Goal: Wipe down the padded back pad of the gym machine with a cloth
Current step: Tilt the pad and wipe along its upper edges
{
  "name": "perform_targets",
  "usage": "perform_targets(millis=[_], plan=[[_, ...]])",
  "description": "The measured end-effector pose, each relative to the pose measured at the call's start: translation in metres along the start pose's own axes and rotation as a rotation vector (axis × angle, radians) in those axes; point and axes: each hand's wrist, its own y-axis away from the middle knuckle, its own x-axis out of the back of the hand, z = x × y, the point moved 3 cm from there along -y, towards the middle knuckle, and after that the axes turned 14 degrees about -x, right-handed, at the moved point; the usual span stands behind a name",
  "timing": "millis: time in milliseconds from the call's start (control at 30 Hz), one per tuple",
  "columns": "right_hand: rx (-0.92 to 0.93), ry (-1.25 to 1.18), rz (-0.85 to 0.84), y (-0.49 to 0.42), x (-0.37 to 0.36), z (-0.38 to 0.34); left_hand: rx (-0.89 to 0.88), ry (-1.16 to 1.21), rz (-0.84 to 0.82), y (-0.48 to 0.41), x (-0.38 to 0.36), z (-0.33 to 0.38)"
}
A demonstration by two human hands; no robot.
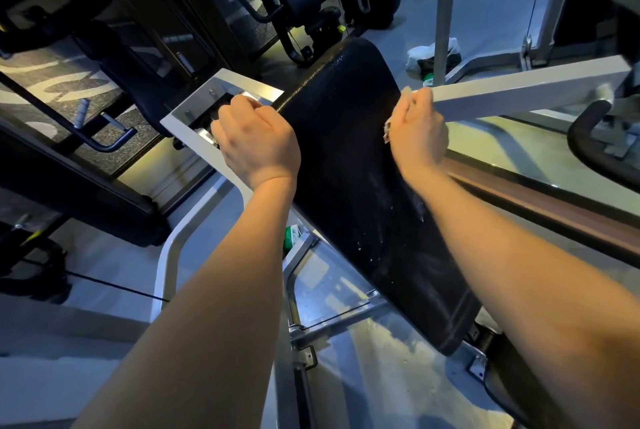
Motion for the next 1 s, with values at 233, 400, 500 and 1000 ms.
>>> perform_targets(millis=[233, 400, 500, 1000], plan=[[0.565, 0.065, 0.077, 0.086, -0.006, 0.013, 0.017, 0.011, -0.020, 0.001, 0.001, 0.000], [0.040, 0.106, 0.031, 0.007, 0.002, 0.015, 0.014, 0.014, -0.024, 0.000, 0.002, 0.000], [-0.144, 0.061, 0.021, -0.004, 0.005, 0.019, 0.020, 0.001, -0.014, 0.001, 0.000, 0.000], [-0.107, 0.022, 0.041, 0.011, -0.005, 0.024, 0.012, 0.004, 0.003, 0.001, -0.001, -0.001]])
